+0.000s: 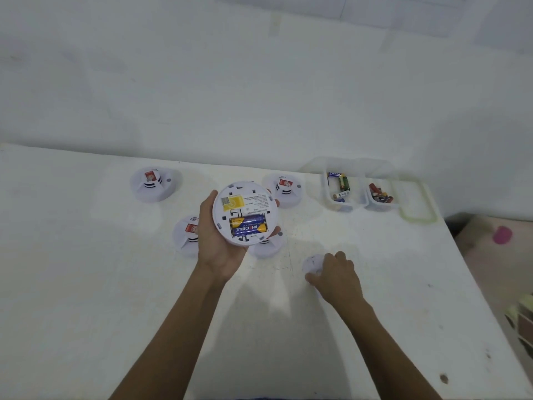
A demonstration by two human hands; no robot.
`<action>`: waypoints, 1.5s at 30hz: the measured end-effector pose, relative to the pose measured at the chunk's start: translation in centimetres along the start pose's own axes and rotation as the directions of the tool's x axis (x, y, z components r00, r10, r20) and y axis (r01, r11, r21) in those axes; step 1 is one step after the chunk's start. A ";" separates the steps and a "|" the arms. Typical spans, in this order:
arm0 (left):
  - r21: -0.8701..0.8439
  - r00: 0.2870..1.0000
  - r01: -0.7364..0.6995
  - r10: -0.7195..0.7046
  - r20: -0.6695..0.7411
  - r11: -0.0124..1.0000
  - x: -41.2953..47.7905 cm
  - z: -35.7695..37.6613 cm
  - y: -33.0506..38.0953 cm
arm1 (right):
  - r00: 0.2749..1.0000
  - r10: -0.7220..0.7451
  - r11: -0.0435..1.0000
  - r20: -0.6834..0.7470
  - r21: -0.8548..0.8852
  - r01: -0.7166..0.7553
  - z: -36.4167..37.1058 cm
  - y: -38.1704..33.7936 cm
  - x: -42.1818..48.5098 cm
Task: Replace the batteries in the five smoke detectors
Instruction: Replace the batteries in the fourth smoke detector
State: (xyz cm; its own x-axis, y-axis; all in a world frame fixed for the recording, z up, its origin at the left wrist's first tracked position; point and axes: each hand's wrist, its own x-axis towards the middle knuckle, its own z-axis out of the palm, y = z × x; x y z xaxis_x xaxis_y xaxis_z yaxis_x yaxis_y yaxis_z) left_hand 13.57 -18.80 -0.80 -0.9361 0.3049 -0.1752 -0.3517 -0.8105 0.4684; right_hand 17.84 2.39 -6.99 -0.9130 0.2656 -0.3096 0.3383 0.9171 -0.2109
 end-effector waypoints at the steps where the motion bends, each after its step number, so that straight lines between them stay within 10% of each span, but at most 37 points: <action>1: 0.001 1.000 0.001 -0.001 0.004 1.000 0.0 -0.1 0.0 | 1.000 0.008 1.000 -0.012 -0.021 -0.009 0.0 -0.1 0.0; 18: -0.028 0.998 -0.043 0.044 0.047 0.999 0.8 -1.0 -0.7 | 0.977 -0.138 0.977 -0.164 0.141 0.161 0.4 -0.1 -0.1; 30: 0.063 0.983 -0.131 0.138 -0.124 0.989 0.2 -0.6 -1.2 | 0.920 -0.276 0.639 -0.279 0.662 0.392 -8.0 -6.2 -3.9; 45: 0.114 0.990 -0.048 0.062 -0.126 0.992 -0.6 0.8 -1.2 | 0.617 -0.432 0.771 -0.658 0.085 0.631 -6.7 -11.4 -5.5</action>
State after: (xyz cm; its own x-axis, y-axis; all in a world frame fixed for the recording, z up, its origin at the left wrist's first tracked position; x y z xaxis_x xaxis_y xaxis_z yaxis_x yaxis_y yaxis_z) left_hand 14.57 -17.62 -0.56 -0.9489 0.1885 -0.2530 -0.3039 -0.7620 0.5718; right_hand 17.48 -7.52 3.30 -0.8593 -0.0370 0.5101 -0.2961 0.8492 -0.4372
